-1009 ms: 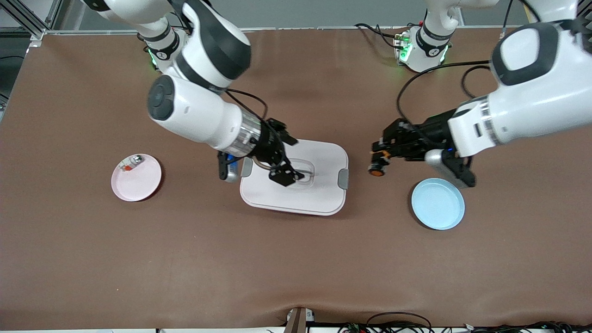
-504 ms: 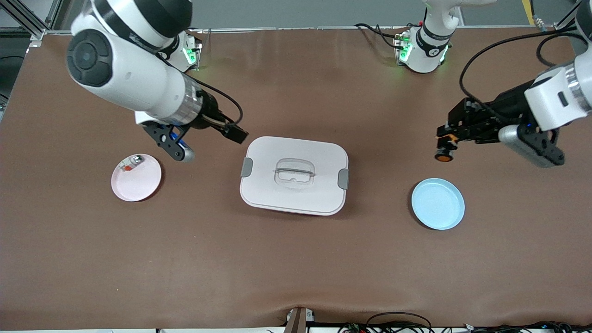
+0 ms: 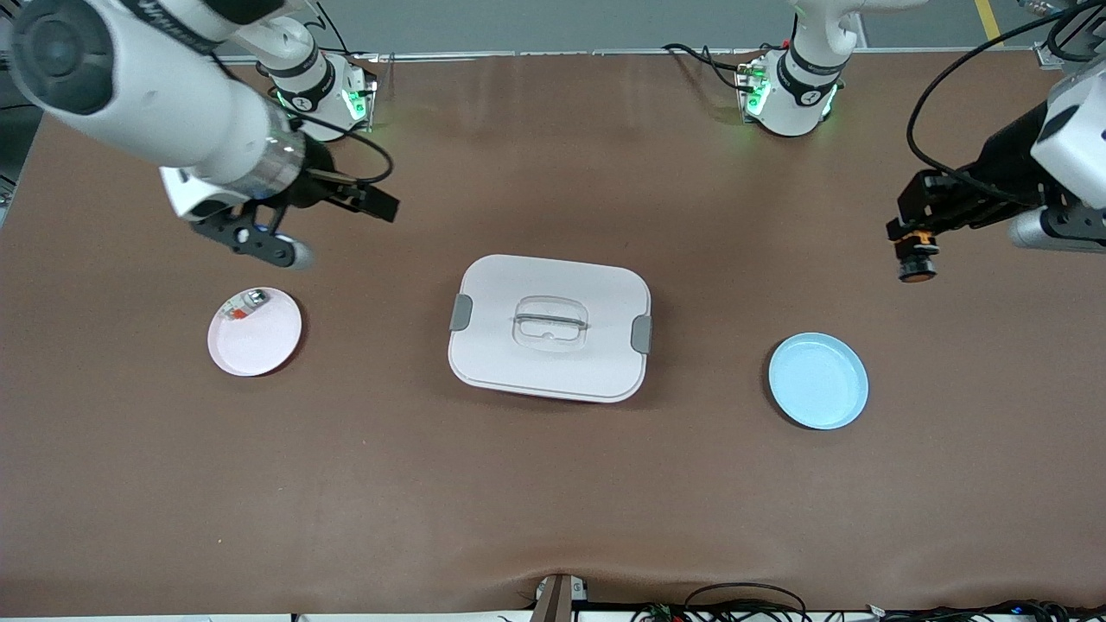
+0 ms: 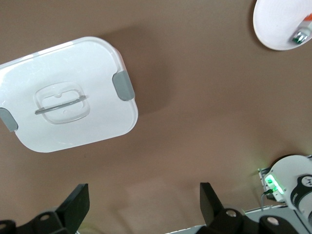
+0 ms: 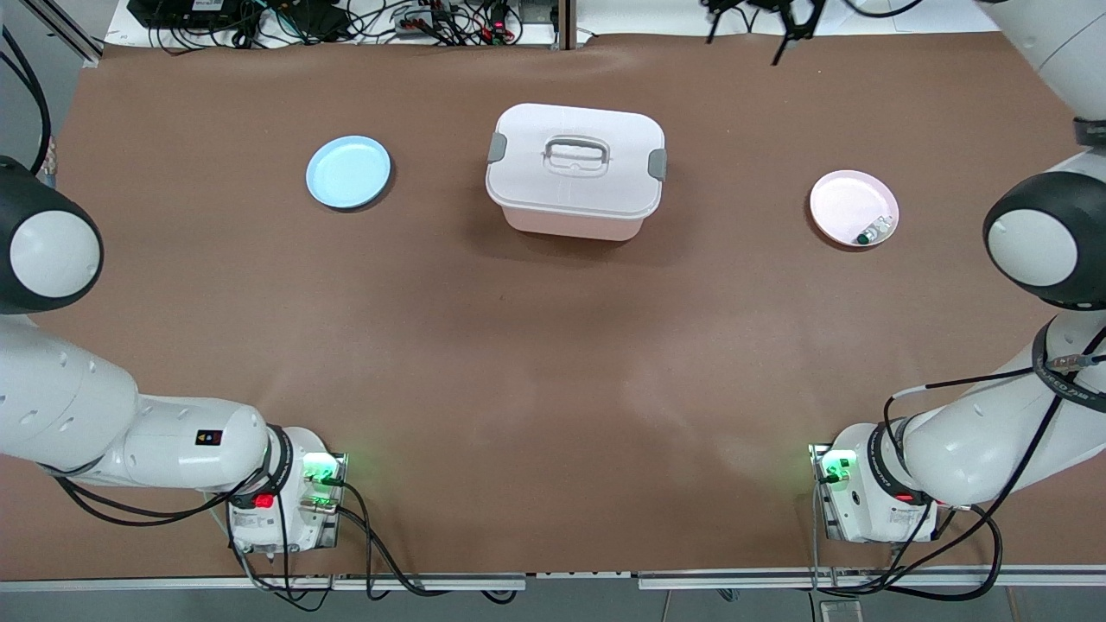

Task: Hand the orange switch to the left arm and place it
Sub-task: 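Open the right gripper and withdraw while the left gripper pulls the switch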

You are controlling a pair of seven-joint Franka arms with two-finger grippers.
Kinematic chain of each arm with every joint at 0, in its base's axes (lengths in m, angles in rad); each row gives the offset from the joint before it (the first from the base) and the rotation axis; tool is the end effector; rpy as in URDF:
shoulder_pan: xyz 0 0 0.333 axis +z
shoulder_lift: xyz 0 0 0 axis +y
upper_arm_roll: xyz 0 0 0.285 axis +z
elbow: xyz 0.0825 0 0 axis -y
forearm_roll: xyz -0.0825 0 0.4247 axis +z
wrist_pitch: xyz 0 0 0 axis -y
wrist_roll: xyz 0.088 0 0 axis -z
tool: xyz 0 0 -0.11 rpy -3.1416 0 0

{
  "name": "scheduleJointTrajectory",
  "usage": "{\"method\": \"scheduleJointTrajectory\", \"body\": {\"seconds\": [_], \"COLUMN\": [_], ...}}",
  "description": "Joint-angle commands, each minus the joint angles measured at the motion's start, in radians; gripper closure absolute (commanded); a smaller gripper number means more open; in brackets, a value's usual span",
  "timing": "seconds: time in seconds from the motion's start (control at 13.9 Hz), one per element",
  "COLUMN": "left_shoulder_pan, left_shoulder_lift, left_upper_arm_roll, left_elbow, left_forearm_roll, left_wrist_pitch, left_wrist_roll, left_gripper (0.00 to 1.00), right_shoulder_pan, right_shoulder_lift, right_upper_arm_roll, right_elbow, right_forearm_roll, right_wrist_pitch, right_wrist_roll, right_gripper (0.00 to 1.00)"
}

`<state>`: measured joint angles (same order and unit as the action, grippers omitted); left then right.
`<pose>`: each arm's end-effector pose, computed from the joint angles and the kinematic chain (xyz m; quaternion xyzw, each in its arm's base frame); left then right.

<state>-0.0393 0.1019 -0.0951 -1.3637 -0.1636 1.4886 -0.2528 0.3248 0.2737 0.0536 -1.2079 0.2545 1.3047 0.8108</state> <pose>0.6073 -0.0981 0.6288 0.9949 0.0516 -0.0050 0.0868 0.5836 0.2617 0.5862 -0.9689 0.1902 0.1462 0.0606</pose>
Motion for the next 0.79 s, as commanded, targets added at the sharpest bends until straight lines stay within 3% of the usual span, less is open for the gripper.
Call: {"method": "scheduleJointTrajectory", "body": {"seconds": [0.0,0.36,0.58,0.72], "left_shoulder_pan": [-0.028,-0.017,0.009,0.015], "left_shoulder_lift": [0.005,0.03,0.073,0.091], "left_upper_arm_roll": [-0.014,-0.002,0.002,0.003], "left_elbow": [-0.009,-0.009,-0.018,-0.054], "left_forearm_roll": [0.119,0.133,0.134,0.136], "left_wrist_pitch": [-0.016,-0.018,-0.018,-0.011], "left_wrist_roll": [-0.141,-0.492,-0.809,-0.89], "left_gripper": [1.0,1.0,1.0,1.0], "right_shoulder_pan": [-0.047,-0.108,-0.18,-0.263], "right_shoulder_lift": [-0.037,-0.102,-0.189,-0.26], "right_upper_arm_roll": [0.015,0.014,0.014,0.014], "right_elbow": [-0.038,-0.09,-0.206,-0.287], "right_forearm_roll": [-0.018,-0.058,-0.118,-0.147], "right_wrist_pitch": [0.013,-0.045,-0.062,-0.071], "right_wrist_roll": [-0.039,-0.218,-0.418,-0.536], "right_gripper": [0.0,0.0,0.0,0.0]}}
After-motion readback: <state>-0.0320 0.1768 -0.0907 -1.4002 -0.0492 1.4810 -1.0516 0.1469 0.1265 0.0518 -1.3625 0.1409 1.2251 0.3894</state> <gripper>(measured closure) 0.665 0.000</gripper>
